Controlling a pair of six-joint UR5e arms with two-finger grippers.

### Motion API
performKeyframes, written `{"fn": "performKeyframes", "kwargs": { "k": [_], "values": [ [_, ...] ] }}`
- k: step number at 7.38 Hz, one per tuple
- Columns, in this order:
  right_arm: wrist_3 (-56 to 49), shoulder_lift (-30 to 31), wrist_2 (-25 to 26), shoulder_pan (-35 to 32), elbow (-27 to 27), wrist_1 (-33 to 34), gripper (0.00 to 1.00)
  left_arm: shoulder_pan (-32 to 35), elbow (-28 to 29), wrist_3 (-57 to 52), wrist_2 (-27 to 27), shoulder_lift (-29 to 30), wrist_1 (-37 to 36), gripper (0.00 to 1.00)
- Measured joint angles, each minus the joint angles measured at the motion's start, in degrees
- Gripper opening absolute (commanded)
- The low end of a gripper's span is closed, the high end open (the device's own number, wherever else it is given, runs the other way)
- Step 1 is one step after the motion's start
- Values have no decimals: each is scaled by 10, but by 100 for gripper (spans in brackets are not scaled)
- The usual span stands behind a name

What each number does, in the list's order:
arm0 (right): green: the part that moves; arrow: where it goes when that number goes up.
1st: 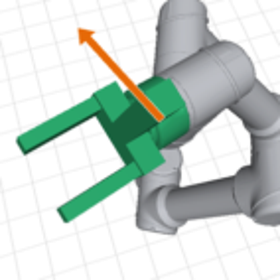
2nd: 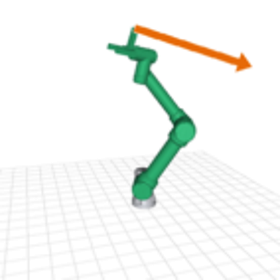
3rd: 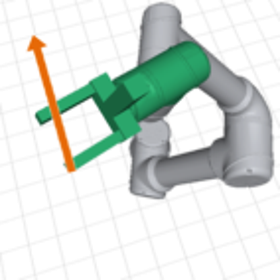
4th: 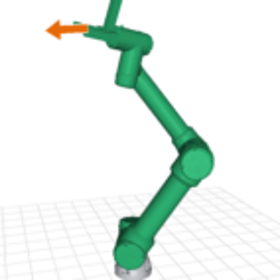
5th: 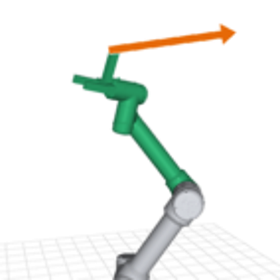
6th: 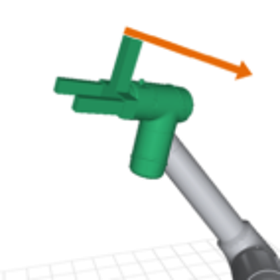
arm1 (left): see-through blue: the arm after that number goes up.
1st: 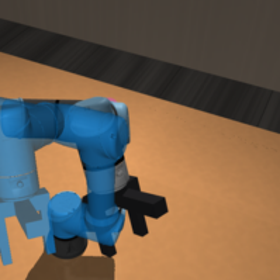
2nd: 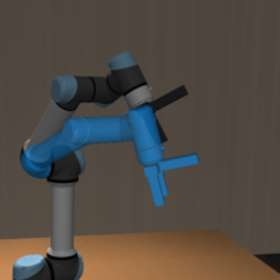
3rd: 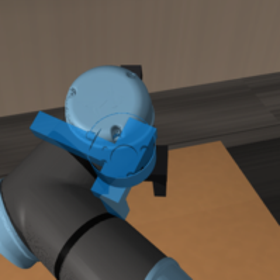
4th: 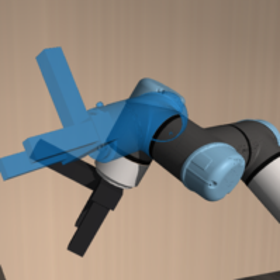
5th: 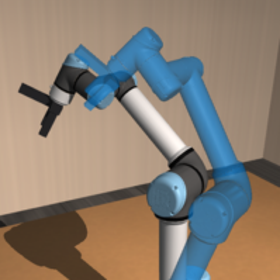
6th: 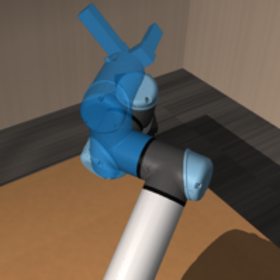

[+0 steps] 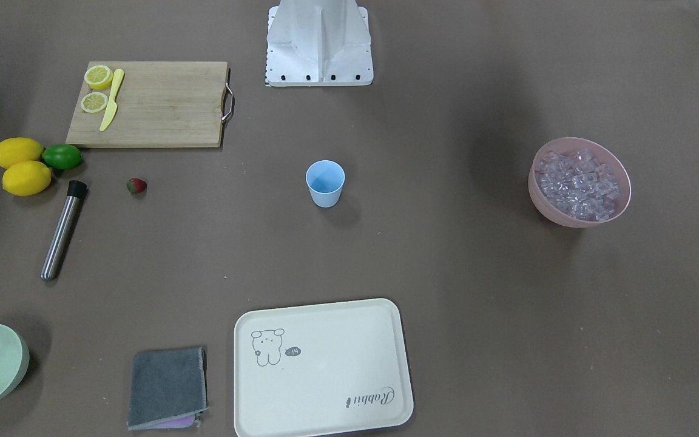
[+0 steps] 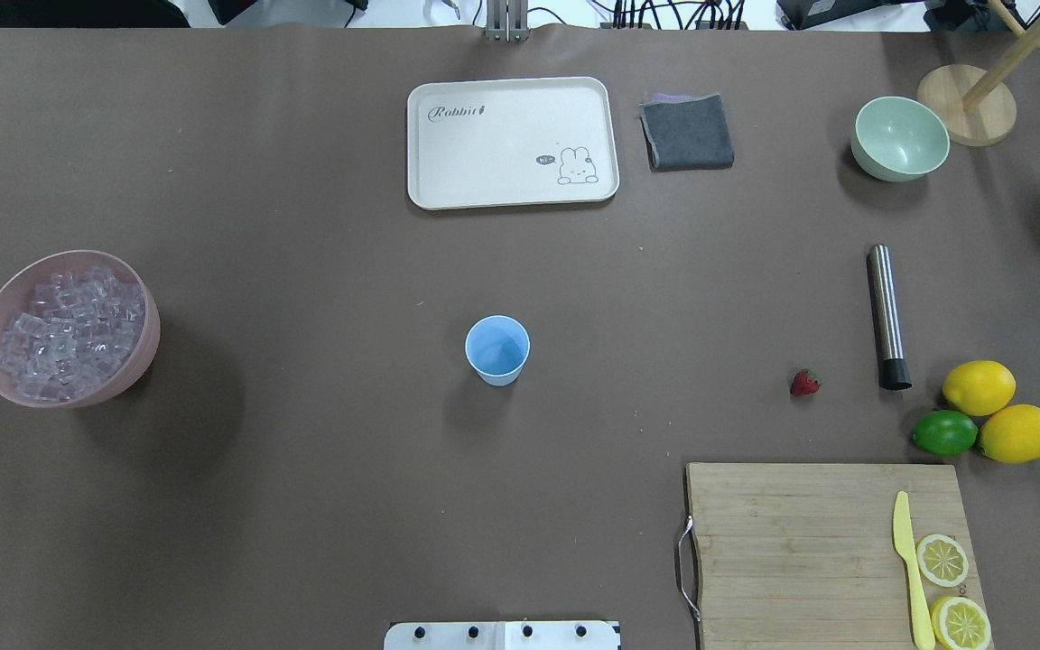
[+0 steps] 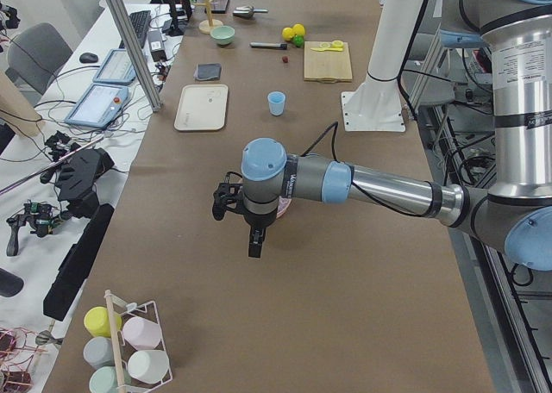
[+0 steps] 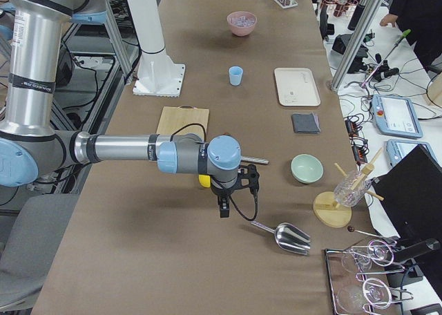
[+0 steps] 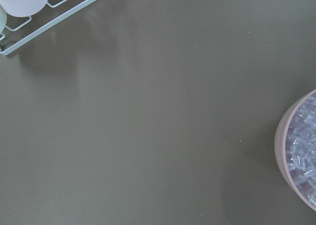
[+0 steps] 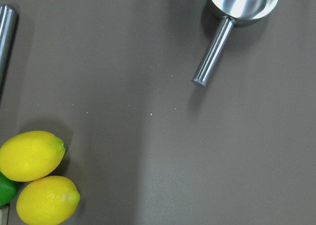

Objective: Mash ice and strawberries in cup

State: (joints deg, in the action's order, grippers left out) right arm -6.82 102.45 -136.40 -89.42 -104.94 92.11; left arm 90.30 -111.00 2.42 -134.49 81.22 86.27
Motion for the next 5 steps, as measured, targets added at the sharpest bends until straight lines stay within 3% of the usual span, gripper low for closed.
{"fn": "performKeyframes", "kwargs": {
  "k": [5],
  "values": [
    [-1, 6, -1, 0, -7, -1, 100, -59, -4, 215, -3, 4, 87, 98]
  ]
}}
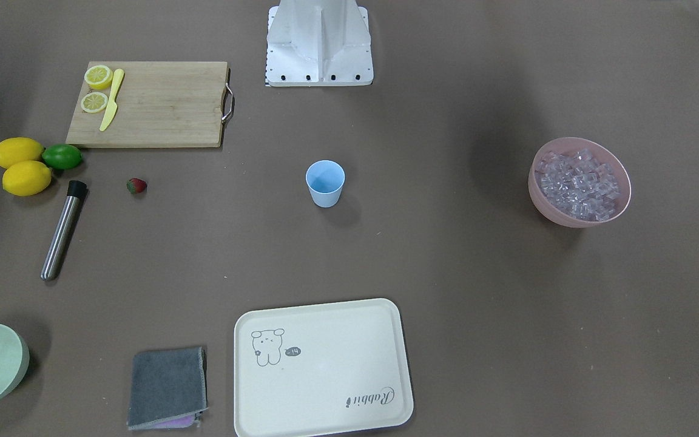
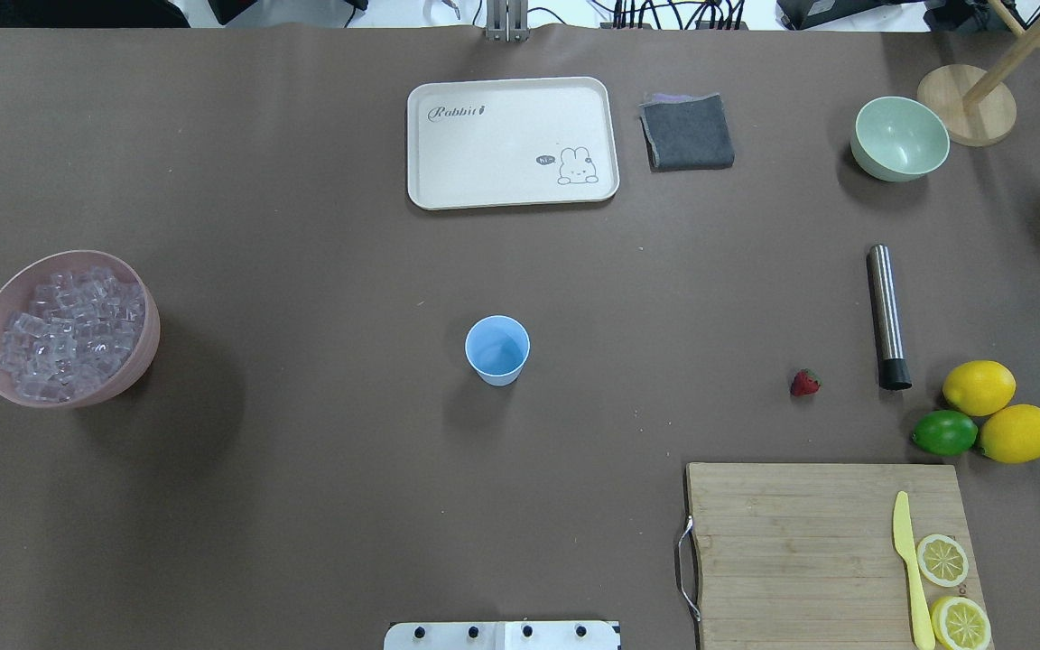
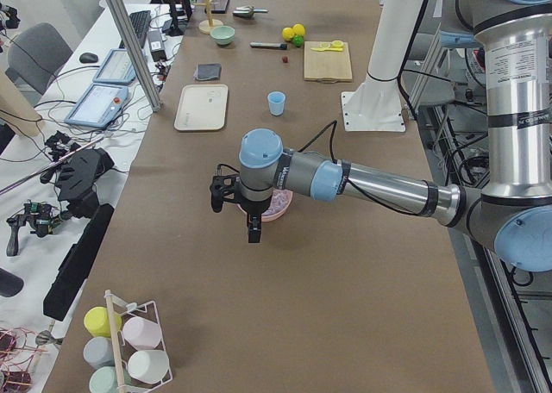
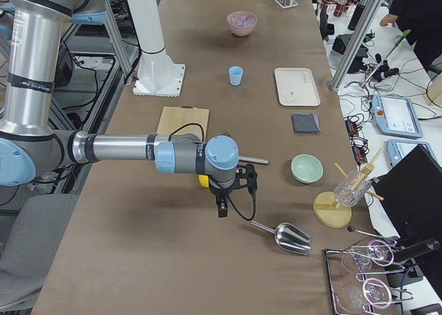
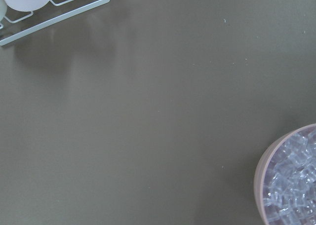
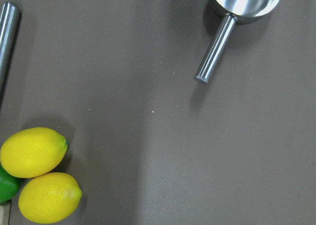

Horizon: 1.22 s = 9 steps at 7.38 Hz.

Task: Mash ice and strawberries in cup
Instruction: 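Lower the left gripper into the pink bowl of ice cubes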

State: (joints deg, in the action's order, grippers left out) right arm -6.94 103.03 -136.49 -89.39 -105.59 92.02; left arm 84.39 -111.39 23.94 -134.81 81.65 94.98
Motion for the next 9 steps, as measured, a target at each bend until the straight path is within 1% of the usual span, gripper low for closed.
{"fn": "performKeyframes", "kwargs": {
  "k": [4, 6, 8, 9],
  "values": [
    [1, 0, -17, 0, 1, 0, 100, -114, -12, 250, 8, 4, 114, 98],
    [1, 1, -25, 0, 2, 1, 100, -179, -16, 393, 47, 18, 143, 98],
    [0, 1, -36, 0, 2, 1, 100, -265, -26, 529, 108, 36, 150, 97],
    [0, 1, -42, 0, 1, 0, 100, -304, -29, 570, 138, 40, 151, 96]
  ]
}}
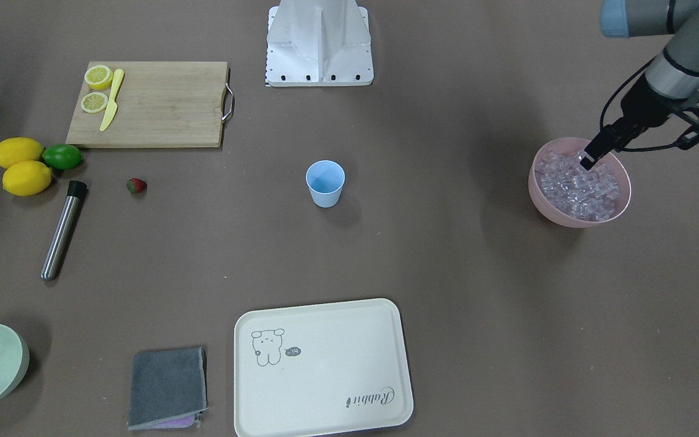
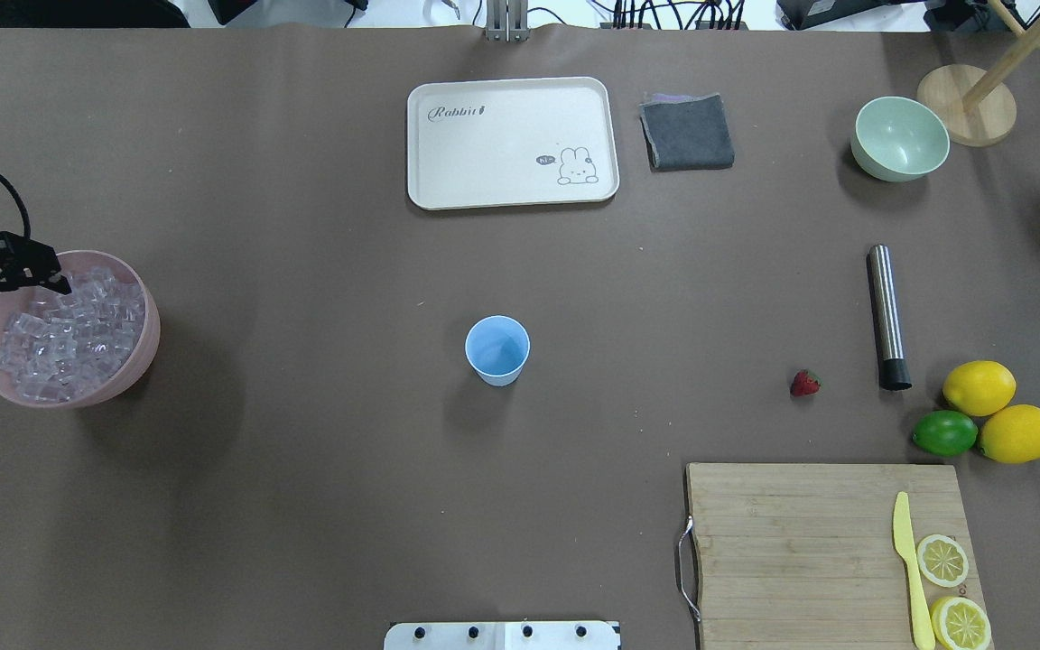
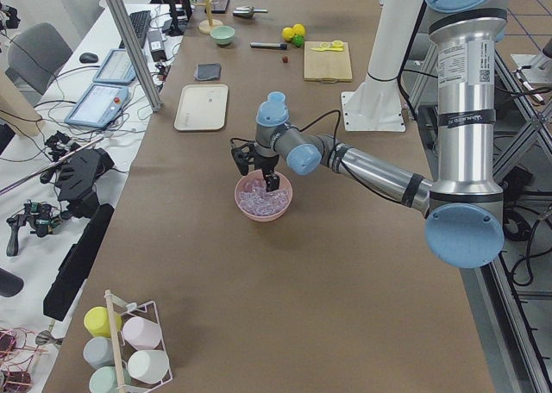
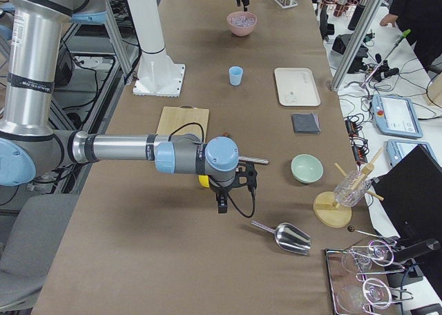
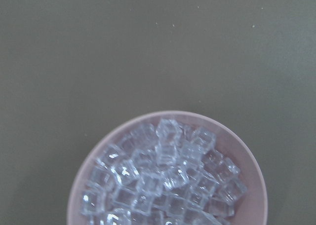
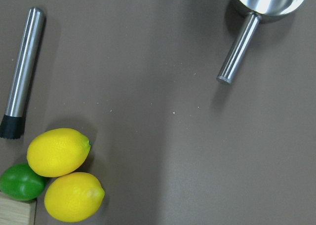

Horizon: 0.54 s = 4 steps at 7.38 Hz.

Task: Mash ice and strawberries in cup
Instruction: 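Lower the left gripper into the pink bowl of ice cubes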

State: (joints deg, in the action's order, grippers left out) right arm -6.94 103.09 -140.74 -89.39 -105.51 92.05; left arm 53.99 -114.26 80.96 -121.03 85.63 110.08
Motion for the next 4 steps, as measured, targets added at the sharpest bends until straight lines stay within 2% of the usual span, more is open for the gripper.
{"fn": "performKeyframes", "kwargs": {
  "k": [2, 4],
  "values": [
    [0, 0, -4, 0, -2, 0, 100, -47, 1, 35, 31, 1, 0, 92],
    [1, 1, -5, 0, -6, 0, 100, -67, 5, 40, 36, -1, 0, 85]
  ]
}}
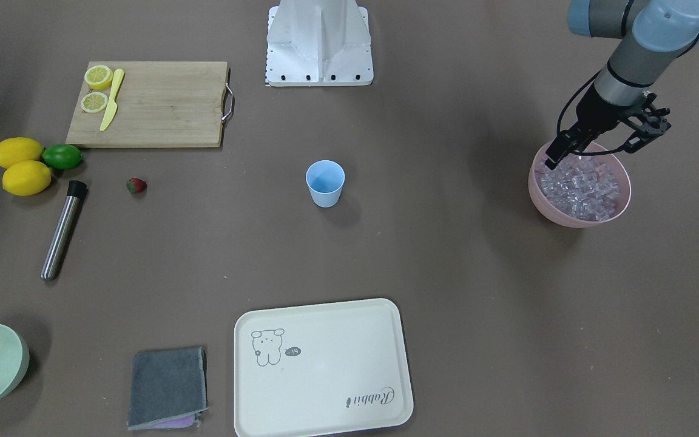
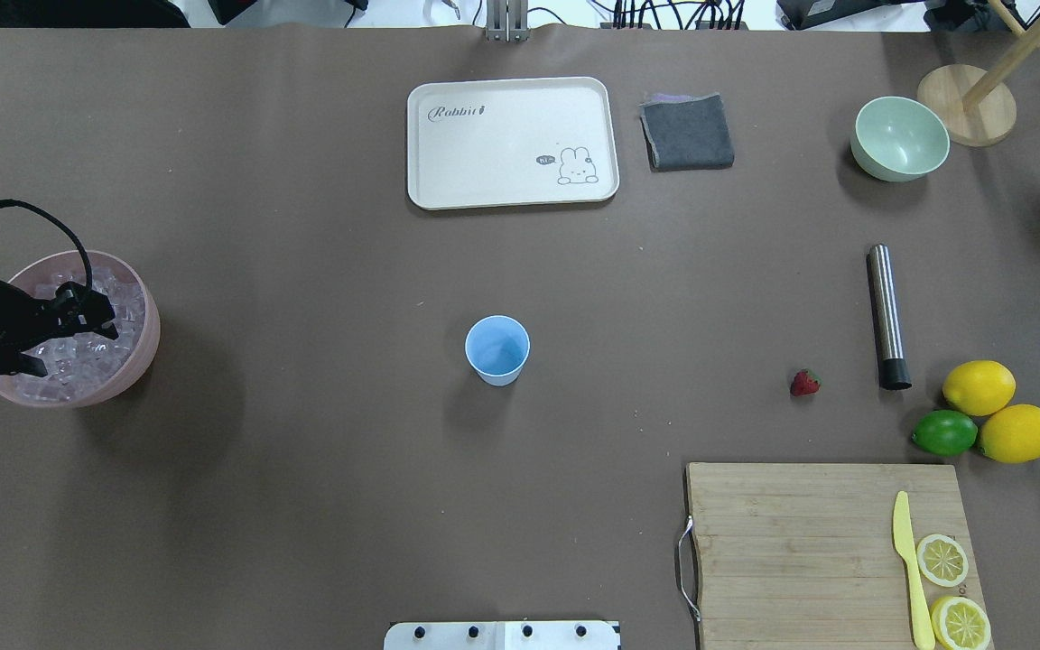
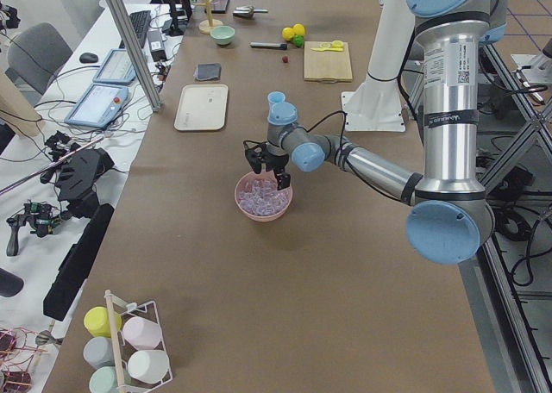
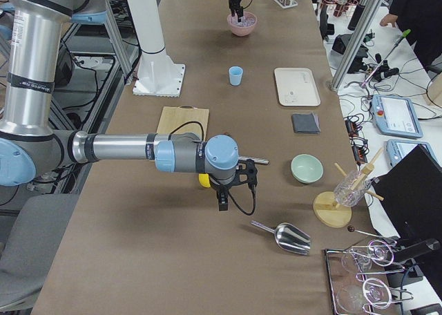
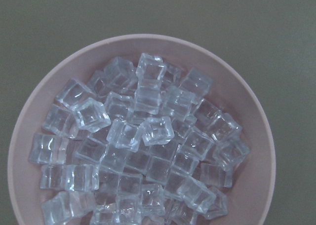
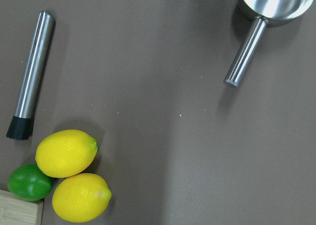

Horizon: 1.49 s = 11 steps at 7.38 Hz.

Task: Mash ice and strawberries in cup
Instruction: 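Lower the left gripper into the pink bowl of ice cubes, then close the left gripper on an ice cube and lift it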

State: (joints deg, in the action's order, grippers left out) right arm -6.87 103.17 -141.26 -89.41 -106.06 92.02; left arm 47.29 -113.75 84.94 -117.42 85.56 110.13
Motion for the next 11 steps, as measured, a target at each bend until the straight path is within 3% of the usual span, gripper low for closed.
{"fn": "performKeyframes", "kwargs": {
  "k": [6, 11],
  "values": [
    [1, 5, -1, -1, -9, 0, 100, -13, 36, -2, 1, 2, 22, 71],
    [2, 7, -2, -1, -10, 0, 100, -22, 40, -2, 1, 1, 26, 67]
  ]
}}
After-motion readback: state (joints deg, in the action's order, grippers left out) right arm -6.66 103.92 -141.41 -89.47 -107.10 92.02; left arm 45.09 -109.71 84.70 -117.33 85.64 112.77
